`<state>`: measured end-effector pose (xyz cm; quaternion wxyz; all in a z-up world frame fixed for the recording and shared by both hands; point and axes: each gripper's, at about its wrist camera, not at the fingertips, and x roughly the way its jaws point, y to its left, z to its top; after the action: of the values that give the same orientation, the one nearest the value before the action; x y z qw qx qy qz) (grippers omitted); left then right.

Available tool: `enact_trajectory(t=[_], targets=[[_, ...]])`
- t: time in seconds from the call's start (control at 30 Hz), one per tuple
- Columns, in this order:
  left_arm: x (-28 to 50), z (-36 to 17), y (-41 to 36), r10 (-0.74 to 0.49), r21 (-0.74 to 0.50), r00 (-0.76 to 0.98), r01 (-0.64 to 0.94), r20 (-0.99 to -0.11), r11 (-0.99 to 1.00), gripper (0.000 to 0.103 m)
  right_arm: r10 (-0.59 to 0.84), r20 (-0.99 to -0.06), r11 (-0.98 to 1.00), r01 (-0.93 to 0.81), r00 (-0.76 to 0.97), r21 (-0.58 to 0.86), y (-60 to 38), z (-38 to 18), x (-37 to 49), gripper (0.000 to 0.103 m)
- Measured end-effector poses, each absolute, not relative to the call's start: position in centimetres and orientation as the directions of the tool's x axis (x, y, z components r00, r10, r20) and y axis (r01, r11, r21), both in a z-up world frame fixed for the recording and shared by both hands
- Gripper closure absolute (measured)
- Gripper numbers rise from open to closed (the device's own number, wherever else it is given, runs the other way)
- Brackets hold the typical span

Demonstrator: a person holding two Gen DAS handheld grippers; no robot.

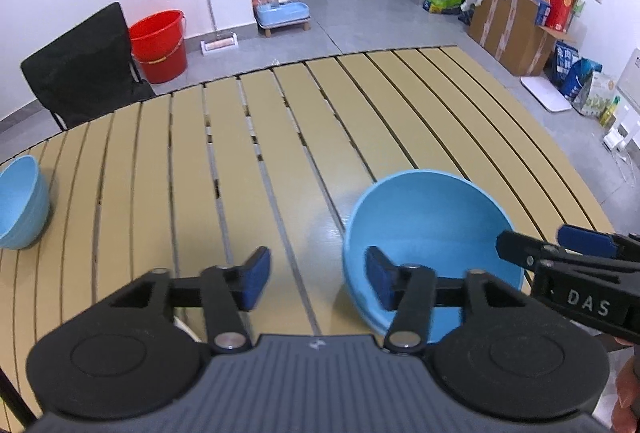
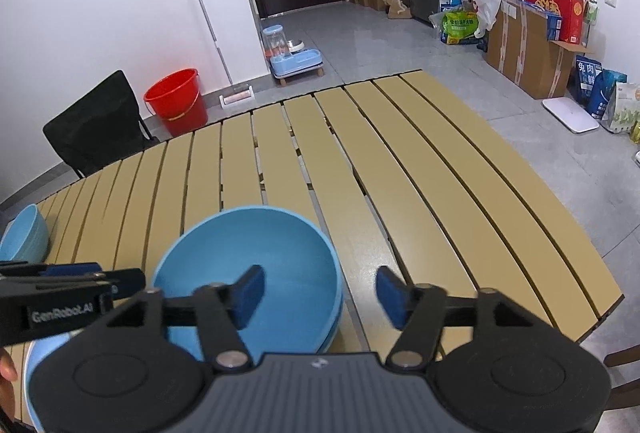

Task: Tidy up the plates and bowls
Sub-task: 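Open both tools to release the bowl onto the first bowl, then move both open tools to the remaining light-blue bowl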

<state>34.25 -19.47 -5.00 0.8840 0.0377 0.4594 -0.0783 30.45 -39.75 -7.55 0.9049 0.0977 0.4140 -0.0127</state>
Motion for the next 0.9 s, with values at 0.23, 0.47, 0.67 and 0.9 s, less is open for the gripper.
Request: enact_trajectory(t=[0.23,0.47,0.67,0.9], targets=[[32.2,-3.2,-16.7,-0.093,-0.009,0.604,0.140,-0.792,0.990,0.009,0.065,-0.753,0.982,0.091,0.655,0.164,-39.3,-6.5,28.7,0.013],[29.5,-1.6,-14.7,-0.086,-0.010,0.620,0.125,-0.780,0.992,0.000,0.058,-0.748,0.985,0.086,0.661,0.152,-38.1,-5.0,27.1,0.000],[27.4,-0.2,-12.1,-0.083,-0.035,0.640,0.088,-0.764,0.996,0.000,0.057,-0.740,0.987,0.072,0.670,0.141,-36.5,-3.7,25.3,0.000],[25.3,1.3,-9.1,-0.071,-0.055,0.666,0.046,-0.742,0.997,0.000,0.073,-0.731,0.990,0.041,0.678,0.137,-34.0,-2.5,23.3,0.000]])
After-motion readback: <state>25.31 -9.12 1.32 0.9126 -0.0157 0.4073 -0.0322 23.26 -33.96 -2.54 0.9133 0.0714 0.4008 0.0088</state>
